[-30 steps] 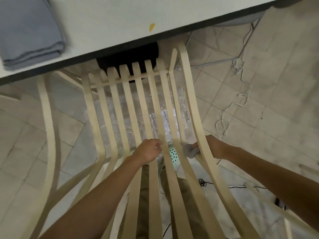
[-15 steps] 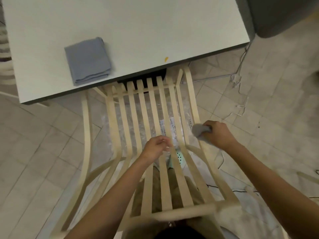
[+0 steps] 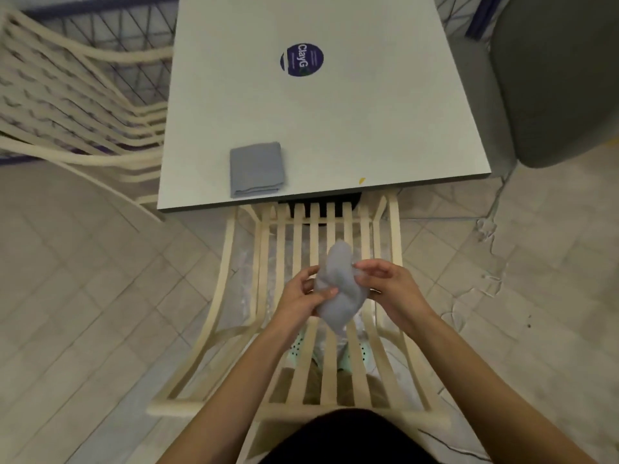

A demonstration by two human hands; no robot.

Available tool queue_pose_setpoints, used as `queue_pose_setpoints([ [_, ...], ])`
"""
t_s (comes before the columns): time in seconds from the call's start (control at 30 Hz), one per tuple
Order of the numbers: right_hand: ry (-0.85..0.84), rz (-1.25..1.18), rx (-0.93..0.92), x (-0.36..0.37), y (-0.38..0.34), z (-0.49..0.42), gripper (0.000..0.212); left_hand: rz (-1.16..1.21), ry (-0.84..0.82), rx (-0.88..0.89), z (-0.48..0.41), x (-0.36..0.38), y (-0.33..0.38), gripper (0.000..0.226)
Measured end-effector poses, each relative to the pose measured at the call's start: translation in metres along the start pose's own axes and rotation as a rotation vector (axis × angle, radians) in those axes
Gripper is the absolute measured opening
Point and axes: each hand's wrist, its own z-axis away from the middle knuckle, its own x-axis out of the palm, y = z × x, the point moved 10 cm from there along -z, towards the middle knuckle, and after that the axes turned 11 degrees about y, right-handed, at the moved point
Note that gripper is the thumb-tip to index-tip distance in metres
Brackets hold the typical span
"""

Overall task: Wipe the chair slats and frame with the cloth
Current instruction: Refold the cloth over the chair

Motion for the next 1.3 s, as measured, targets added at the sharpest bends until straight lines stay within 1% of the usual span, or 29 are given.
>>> queue_pose_setpoints([
  [0.07,0.020,-0.015,-0.015,0.004,-0.005,0.004,0.024,0.015,0.040,0.020,0.009,-0.006,0.004,0.048],
  [0.13,0.027,0.002,-0.017,0.009,-0.007,0.008,0.024,0.021,0.088,0.051,0.018,-0.012,0.010,0.032],
  [0.2,-0.004,0.099,-0.025,0.015,-0.011,0.012,0.020,0.051,0.146,0.049,0.024,-0.021,0.013,0.022],
  [0.27,-0.032,0.209,-0.046,0.021,-0.014,0.013,0.018,0.114,0.173,0.047,0.026,-0.030,0.016,0.020],
  [0.3,-0.038,0.267,-0.064,0.023,-0.015,0.014,0.024,0.146,0.184,0.042,0.026,-0.035,0.016,0.023],
  [0.33,-0.035,0.356,-0.118,0.023,-0.018,0.014,0.034,0.168,0.198,0.032,0.024,-0.041,0.016,0.026],
  [0.37,-0.033,0.488,-0.222,0.025,-0.023,0.017,0.046,0.184,0.214,0.018,0.022,-0.046,0.016,0.029],
  [0.43,-0.100,0.776,-0.474,0.044,-0.031,0.026,0.066,0.229,0.239,-0.036,0.017,-0.058,0.014,0.033],
  [0.47,-0.152,0.878,-0.569,0.056,-0.028,0.031,0.070,0.254,0.240,-0.068,0.015,-0.063,0.014,0.038],
  [0.5,-0.196,0.938,-0.624,0.067,-0.024,0.034,0.072,0.271,0.230,-0.088,0.014,-0.066,0.015,0.046],
  [0.57,-0.246,0.955,-0.683,0.090,-0.019,0.038,0.069,0.271,0.158,-0.108,0.013,-0.071,0.021,0.060],
  [0.6,-0.250,0.939,-0.709,0.098,-0.019,0.039,0.063,0.263,0.118,-0.113,0.013,-0.071,0.023,0.062],
  [0.67,-0.197,0.862,-0.739,0.108,-0.025,0.038,0.045,0.239,0.101,-0.108,0.011,-0.081,0.028,0.054],
  [0.7,-0.167,0.790,-0.719,0.109,-0.031,0.038,0.037,0.236,0.110,-0.114,0.011,-0.086,0.030,0.045],
  [0.77,-0.161,0.604,-0.577,0.112,-0.036,0.036,0.023,0.267,0.112,-0.132,0.008,-0.100,0.034,0.034],
  [0.83,-0.200,0.481,-0.400,0.119,-0.036,0.034,0.020,0.332,0.093,-0.098,0.007,-0.113,0.043,0.031],
  [0.9,-0.241,0.284,-0.131,0.126,-0.025,0.031,0.023,0.306,0.113,-0.004,0.002,-0.131,0.052,0.017],
  [0.93,-0.249,0.191,0.008,0.127,-0.016,0.031,0.025,0.263,0.111,0.046,0.001,-0.135,0.056,0.018],
  [0.97,-0.255,0.122,0.108,0.130,-0.011,0.033,0.027,0.215,0.088,0.077,0.001,-0.135,0.059,0.029],
  [1.0,-0.270,0.079,0.168,0.132,-0.007,0.035,0.029,0.182,0.044,0.076,0.002,-0.130,0.060,0.040],
  [1.07,-0.335,0.034,0.233,0.139,-0.001,0.040,0.031,0.149,-0.053,0.011,0.009,-0.119,0.055,0.051],
  [1.13,-0.397,0.074,0.260,0.144,0.003,0.047,0.031,0.151,-0.126,-0.046,0.017,-0.112,0.052,0.049],
  [1.17,-0.425,0.104,0.269,0.146,0.005,0.050,0.031,0.142,-0.126,-0.048,0.018,-0.112,0.052,0.047],
  [1.23,-0.472,0.108,0.261,0.149,0.006,0.055,0.038,0.112,-0.064,-0.028,0.015,-0.119,0.051,0.040],
  [1.3,-0.481,0.085,0.233,0.147,0.003,0.056,0.043,0.085,-0.023,-0.062,0.016,-0.124,0.046,0.040],
])
